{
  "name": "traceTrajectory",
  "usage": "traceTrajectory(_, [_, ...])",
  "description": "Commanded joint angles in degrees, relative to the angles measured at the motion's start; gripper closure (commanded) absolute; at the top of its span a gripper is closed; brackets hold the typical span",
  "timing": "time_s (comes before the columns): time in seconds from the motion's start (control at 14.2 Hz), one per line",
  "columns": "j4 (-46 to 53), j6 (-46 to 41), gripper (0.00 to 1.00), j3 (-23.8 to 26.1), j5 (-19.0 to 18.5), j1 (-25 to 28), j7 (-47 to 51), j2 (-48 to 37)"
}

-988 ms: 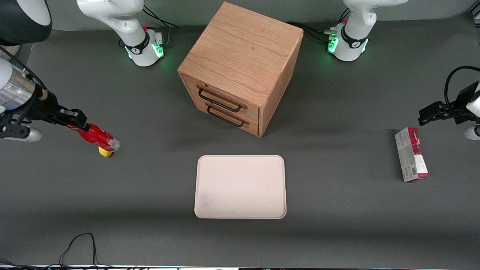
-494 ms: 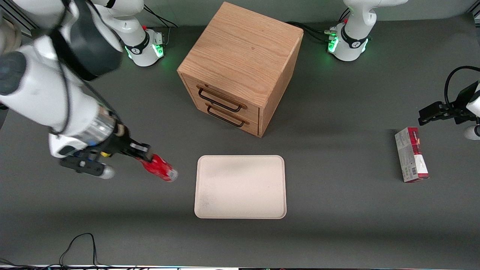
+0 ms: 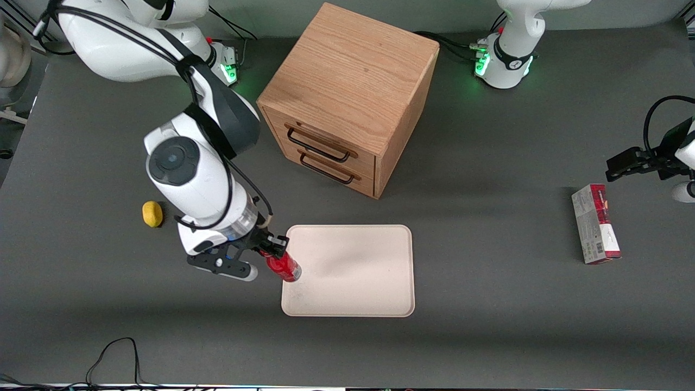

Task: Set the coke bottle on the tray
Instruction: 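Lift the red bottle and carry it over the cream tray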

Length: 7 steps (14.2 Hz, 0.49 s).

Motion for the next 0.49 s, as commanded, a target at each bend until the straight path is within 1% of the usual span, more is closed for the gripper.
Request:
traceTrajectory(0.0, [3.1, 0.5, 1.0, 0.7, -4.2, 1.8, -2.1, 4.7])
traceTrajectory(0.14, [2.7, 3.1, 1.0, -0.1, -4.5, 2.2, -5.1, 7.2])
traceTrajectory(0.28, [2.6, 5.9, 1.0, -3.1, -4.4, 3.2, -7.6, 8.8])
traceTrajectory(0.42, [2.6, 6.5, 1.0, -3.9, -4.4, 3.2, -9.6, 9.8])
